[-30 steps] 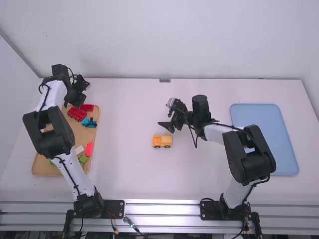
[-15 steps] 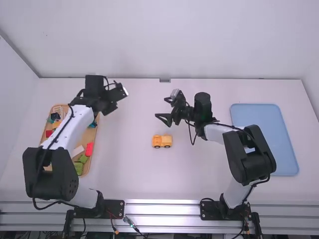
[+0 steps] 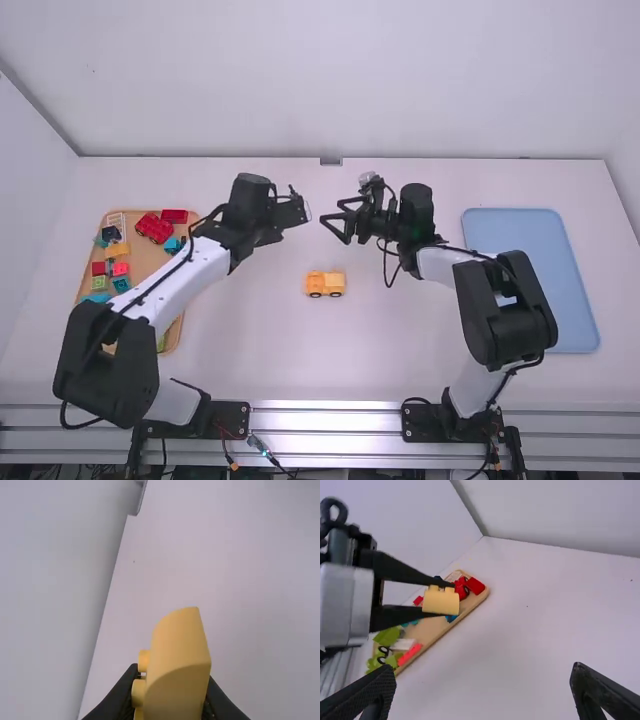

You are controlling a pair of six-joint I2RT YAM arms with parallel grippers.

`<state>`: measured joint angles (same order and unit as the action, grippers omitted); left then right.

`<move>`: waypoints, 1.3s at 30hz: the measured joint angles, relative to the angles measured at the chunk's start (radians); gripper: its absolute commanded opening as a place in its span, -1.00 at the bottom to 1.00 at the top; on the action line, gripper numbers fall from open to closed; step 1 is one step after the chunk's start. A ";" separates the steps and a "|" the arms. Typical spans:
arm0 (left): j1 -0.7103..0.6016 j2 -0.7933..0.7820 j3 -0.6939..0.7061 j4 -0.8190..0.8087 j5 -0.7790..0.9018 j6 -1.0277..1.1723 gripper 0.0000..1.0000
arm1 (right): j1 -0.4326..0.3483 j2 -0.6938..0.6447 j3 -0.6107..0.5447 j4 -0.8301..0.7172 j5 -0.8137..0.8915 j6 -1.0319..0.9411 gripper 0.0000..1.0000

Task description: Assemble lego blocks to make yellow taxi

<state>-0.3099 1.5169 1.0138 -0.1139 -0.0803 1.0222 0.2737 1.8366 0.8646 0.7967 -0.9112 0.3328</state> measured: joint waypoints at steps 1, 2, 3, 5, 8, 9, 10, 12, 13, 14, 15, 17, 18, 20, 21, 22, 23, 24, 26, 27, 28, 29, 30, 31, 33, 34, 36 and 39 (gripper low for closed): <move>-0.006 0.000 -0.004 0.010 -0.002 0.000 -0.95 | 0.000 0.000 0.000 0.000 0.000 0.010 0.81; -0.014 0.000 -0.008 0.021 -0.003 -0.001 -0.96 | 0.000 0.000 0.000 0.000 0.000 0.020 0.80; -0.021 0.000 -0.012 0.034 -0.003 -0.002 -0.96 | 0.000 0.000 0.000 0.000 -0.005 0.030 0.79; -0.035 0.000 -0.021 0.064 -0.003 -0.004 -0.96 | 0.000 0.000 0.000 0.000 -0.013 0.044 0.78; -0.051 0.000 -0.033 0.099 -0.003 -0.004 -0.96 | 0.001 0.000 0.000 -0.001 -0.019 0.057 0.72; -0.057 0.000 -0.037 0.105 -0.003 -0.006 -0.96 | 0.001 0.000 0.000 -0.001 -0.021 0.060 0.69; -0.061 0.000 -0.038 0.105 -0.003 -0.008 -0.96 | 0.000 0.000 0.000 -0.001 -0.022 0.061 0.68; -0.071 0.000 -0.039 0.106 -0.003 -0.015 -0.96 | -0.002 0.000 0.000 0.000 -0.025 0.061 0.64; -0.076 0.000 -0.039 0.108 -0.003 -0.019 -0.96 | -0.002 0.000 0.000 0.001 -0.025 0.061 0.61; -0.081 0.000 -0.039 0.109 -0.002 -0.021 -0.95 | -0.003 0.000 0.000 0.002 -0.025 0.063 0.56; -0.085 0.000 -0.039 0.109 0.005 -0.024 -0.96 | -0.004 0.000 0.000 0.005 -0.028 0.062 0.53; -0.088 0.000 -0.039 0.109 0.029 -0.028 -0.96 | -0.003 0.000 0.000 0.016 -0.042 0.063 0.47; -0.089 0.000 -0.039 0.109 0.047 -0.030 -0.96 | -0.004 0.000 0.000 0.024 -0.054 0.062 0.45; -0.090 -0.001 -0.039 0.109 0.073 -0.030 -0.96 | -0.004 0.000 0.000 0.030 -0.066 0.063 0.44; -0.089 0.000 -0.039 0.111 0.089 -0.030 -0.96 | -0.003 0.000 0.000 0.031 -0.074 0.062 0.43; -0.090 0.000 -0.039 0.113 0.103 -0.030 -0.96 | -0.004 0.000 0.000 0.030 -0.080 0.065 0.43; -0.090 0.000 -0.039 0.113 0.115 -0.031 -0.96 | -0.003 0.000 0.000 0.030 -0.082 0.069 0.41; -0.089 0.000 -0.039 0.114 0.124 -0.030 -0.96 | -0.004 0.000 0.000 0.031 -0.085 0.073 0.41; -0.090 0.000 -0.039 0.127 0.151 -0.031 -0.95 | -0.004 0.000 0.000 0.030 -0.090 0.084 0.41; -0.089 0.000 -0.039 0.130 0.158 -0.030 -0.96 | -0.004 0.000 0.000 0.030 -0.092 0.087 0.41; -0.090 0.000 -0.039 0.133 0.164 -0.030 -0.95 | -0.004 0.000 0.000 0.030 -0.093 0.087 0.41; -0.089 -0.001 -0.039 0.134 0.167 -0.030 -0.96 | -0.004 0.000 0.000 0.030 -0.093 0.089 0.41; -0.089 0.000 -0.039 0.134 0.171 -0.031 -0.96 | -0.004 0.000 0.000 0.030 -0.094 0.095 0.40; -0.090 -0.001 -0.039 0.134 0.175 -0.030 -0.96 | -0.004 0.000 0.000 0.030 -0.095 0.097 0.40; -0.089 0.000 -0.039 0.133 0.191 -0.031 -0.95 | -0.003 0.000 0.000 0.031 -0.097 0.106 0.39; -0.090 -0.001 -0.039 0.134 0.201 -0.030 -0.96 | -0.004 0.000 0.000 0.030 -0.096 0.108 0.38; -0.089 0.000 -0.039 0.134 0.212 -0.031 -0.96 | -0.004 0.000 0.000 0.030 -0.097 0.110 0.37; -0.090 0.000 -0.039 0.142 0.234 -0.031 -0.95 | -0.004 0.000 0.000 0.031 -0.096 0.116 0.32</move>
<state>-0.3996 1.5166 0.9749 0.0277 0.1535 0.9916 0.2699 1.8366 0.8646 0.8272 -1.0073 0.4484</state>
